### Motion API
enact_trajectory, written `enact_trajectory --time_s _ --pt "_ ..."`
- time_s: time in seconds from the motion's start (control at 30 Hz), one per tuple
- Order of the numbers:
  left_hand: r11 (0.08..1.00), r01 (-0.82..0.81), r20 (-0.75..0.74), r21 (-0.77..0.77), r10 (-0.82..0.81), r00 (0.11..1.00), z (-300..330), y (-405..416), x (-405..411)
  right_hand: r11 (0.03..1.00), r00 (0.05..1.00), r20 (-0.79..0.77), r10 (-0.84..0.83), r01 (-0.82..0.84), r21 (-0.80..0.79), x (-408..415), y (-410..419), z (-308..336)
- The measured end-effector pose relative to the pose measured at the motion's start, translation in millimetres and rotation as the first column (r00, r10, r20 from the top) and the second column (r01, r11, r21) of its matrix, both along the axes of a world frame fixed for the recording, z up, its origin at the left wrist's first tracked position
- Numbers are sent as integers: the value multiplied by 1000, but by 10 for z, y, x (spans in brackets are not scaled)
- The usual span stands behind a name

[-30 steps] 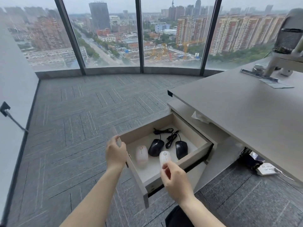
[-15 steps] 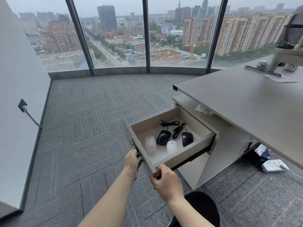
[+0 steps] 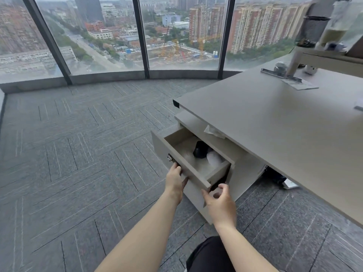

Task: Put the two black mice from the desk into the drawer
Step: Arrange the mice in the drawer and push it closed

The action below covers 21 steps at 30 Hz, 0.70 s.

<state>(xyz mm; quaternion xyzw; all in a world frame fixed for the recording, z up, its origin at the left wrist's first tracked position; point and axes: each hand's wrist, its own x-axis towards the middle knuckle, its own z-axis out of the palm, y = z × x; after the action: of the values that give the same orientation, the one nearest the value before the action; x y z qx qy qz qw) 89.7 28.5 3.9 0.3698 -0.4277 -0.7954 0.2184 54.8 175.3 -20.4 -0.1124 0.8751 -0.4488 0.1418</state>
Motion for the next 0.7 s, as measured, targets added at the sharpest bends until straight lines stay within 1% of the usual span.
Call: enact_trajectory --time_s 0.07,0.13,0.27,0.4,0.6,0.7 --pt "999 35 17 4 -35 999 5 19 -235 998 998 20 -66 67 -22 -199 13 -36" --pt "998 60 25 6 -60 998 -2 40 -452 995 995 17 -98 98 -15 -392 23 -51" --pt "996 81 15 40 -82 997 -39 98 -803 994 994 34 -106 105 31 -731 24 -71" --pt "994 75 0 77 -75 997 -71 135 -1064 994 993 38 -111 111 2 -972 39 -77" --pt "995 56 -23 88 -54 998 -100 168 -1173 997 997 9 -77 76 8 -1091 50 -101" --pt "993 87 17 80 -89 996 -23 131 -1144 995 995 29 -97 96 28 -1093 31 -49"
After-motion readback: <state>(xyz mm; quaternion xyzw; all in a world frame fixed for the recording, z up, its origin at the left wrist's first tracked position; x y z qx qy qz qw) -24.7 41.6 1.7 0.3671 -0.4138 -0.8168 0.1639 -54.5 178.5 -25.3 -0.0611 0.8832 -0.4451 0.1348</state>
